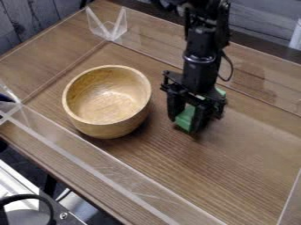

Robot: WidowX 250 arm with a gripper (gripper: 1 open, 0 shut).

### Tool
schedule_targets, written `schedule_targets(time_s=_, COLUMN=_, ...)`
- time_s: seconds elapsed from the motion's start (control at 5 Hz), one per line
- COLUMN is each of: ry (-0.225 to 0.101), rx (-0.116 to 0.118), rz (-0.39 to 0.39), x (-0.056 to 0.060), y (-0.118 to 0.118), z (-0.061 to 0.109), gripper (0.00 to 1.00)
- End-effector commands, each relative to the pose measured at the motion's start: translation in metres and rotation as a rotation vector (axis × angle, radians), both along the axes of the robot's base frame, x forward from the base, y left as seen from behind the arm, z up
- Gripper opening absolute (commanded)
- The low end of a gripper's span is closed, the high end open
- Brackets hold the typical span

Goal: Put the green block in the brown bowl

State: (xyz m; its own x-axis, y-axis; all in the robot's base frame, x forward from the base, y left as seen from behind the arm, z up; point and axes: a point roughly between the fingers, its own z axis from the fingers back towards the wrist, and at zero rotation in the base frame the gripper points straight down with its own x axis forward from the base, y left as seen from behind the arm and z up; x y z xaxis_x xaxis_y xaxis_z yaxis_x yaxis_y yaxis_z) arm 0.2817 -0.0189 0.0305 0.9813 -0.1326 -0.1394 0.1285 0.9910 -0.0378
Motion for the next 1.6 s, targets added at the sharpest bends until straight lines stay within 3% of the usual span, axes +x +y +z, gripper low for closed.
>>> schedule_targets(time_s=0.0, ry=-0.122, rx=-0.009, rz=0.01, x=0.019, y=-0.005, z=0.041, gripper=0.0)
schedule_targets(time_s=0.2, ry=-0.151, rx=-0.011, rz=0.017, x=0.026, y=-0.01, z=0.063, gripper=0.0)
schedule_targets(time_s=0.4, ry=-0.161, rx=-0.024, rz=0.014, x=0.027, y=-0.019, z=0.063, gripper=0.0)
schedule_targets(time_s=0.8, ry=-0.154, rx=-0.039, rz=-0.01, x=0.038, y=-0.011, z=0.033, gripper=0.0)
schedule_targets(time_s=1.4, ry=-0.2, rx=-0.047, rz=-0.002, x=0.049, y=0.0, z=0.029, gripper=0.0)
